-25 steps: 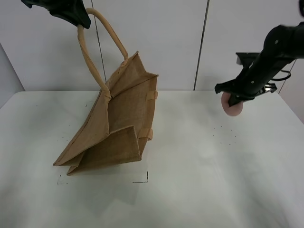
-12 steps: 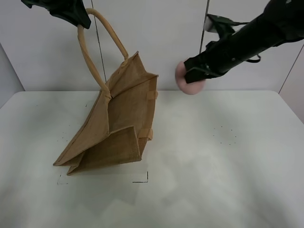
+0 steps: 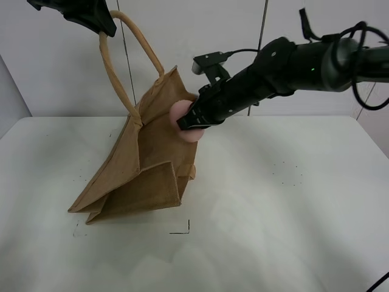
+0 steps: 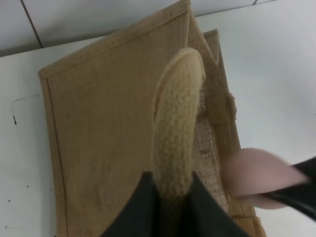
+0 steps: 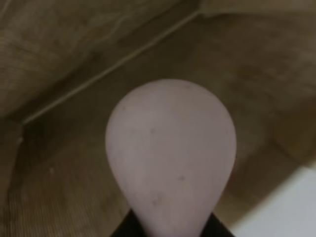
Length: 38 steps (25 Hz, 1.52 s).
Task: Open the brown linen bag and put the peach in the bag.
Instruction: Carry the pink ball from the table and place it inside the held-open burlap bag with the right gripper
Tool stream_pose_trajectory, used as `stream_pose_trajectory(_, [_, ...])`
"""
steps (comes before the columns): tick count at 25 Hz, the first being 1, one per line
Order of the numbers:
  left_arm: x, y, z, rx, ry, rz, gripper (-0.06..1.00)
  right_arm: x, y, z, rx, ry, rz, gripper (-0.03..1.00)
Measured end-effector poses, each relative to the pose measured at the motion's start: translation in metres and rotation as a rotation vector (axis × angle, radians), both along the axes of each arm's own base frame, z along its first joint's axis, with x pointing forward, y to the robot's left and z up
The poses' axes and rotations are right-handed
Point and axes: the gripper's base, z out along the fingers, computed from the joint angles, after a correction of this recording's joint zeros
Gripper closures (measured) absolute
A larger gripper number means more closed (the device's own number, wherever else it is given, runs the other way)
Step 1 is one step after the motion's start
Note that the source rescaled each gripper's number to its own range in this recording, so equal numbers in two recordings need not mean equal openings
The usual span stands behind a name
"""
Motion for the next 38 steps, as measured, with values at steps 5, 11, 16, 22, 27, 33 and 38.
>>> stream_pose_trajectory(5, [0.000, 0.000, 0.000, 0.000, 0.000, 0.000, 0.94, 0.023, 0.017, -0.025, 0.037, 0.026, -0.005, 0.97])
stream_pose_trajectory(11, [0.000, 0.000, 0.000, -0.001, 0.000, 0.000, 0.94, 0.046, 0.038, -0.043, 0.103, 0.073, 0.018, 0.97])
stream_pose_trajectory(16, [0.000, 0.000, 0.000, -0.001, 0.000, 0.000, 0.94, 0.050, 0.059, -0.062, 0.115, 0.084, 0.033, 0.97])
stream_pose_trajectory(22, [0.000, 0.000, 0.000, -0.001, 0.000, 0.000, 0.94, 0.048, 0.069, -0.080, 0.098, 0.095, 0.032, 0.97])
stream_pose_trajectory(27, [0.000, 0.000, 0.000, -0.001, 0.000, 0.000, 0.94, 0.048, 0.069, -0.079, 0.111, 0.116, 0.008, 0.69])
stream_pose_trajectory(33, [0.000, 0.000, 0.000, -0.001, 0.001, 0.001, 0.94, 0.046, 0.069, -0.080, 0.114, 0.159, -0.005, 0.06])
stream_pose_trajectory(38, [0.000, 0.000, 0.000, -0.002, 0.001, 0.000, 0.94, 0.042, 0.066, -0.084, 0.069, 0.210, 0.009, -0.01])
